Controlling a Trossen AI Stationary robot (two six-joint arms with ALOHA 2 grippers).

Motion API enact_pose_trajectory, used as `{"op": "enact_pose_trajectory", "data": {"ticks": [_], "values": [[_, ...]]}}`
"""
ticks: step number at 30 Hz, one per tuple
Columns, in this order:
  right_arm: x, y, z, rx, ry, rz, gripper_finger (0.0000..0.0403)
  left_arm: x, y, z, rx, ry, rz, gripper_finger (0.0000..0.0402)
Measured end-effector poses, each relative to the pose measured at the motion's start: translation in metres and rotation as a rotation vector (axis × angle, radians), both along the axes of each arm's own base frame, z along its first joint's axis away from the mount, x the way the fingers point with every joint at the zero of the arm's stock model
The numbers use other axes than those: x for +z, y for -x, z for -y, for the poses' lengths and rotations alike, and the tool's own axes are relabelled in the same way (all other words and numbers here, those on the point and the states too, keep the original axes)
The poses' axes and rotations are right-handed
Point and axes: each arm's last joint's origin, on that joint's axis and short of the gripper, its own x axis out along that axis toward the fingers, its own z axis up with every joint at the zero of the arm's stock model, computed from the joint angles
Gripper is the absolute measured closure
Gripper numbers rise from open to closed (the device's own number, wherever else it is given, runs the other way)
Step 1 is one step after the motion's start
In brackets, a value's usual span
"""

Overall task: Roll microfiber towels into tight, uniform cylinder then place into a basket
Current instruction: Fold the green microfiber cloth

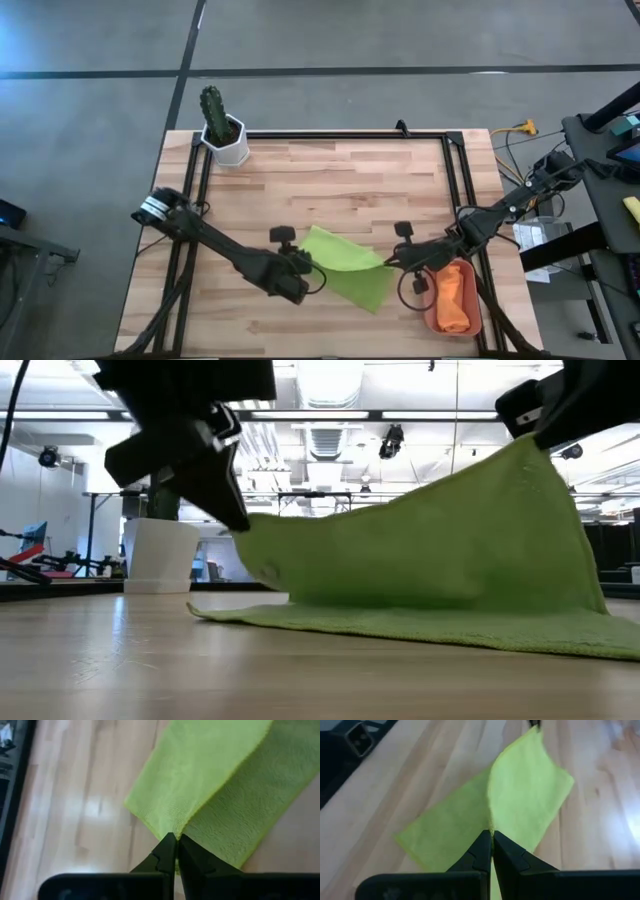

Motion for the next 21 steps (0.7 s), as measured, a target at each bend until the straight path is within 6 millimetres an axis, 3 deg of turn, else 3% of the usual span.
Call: {"op": "enact_pose_trajectory", "data": {"ticks": [4,16,21], "values": [[0.000,0.003,-0.005,0.033,-0.053,-0.025,0.0394,0.007,0.003,-0.002,0.002,-0.006,0.023,0.0401],[0.001,0.013,-0.023,0.139,-0.132,-0.038,0.0394,0.003,0.004,-0.002,0.003,0.007,0.014,0.0402],[0.001,0.012,-0.020,0.040,-0.079,0.003,0.0394,0.005,0.004,-0.003,0.011,-0.027,0.015,0.0401]]}}
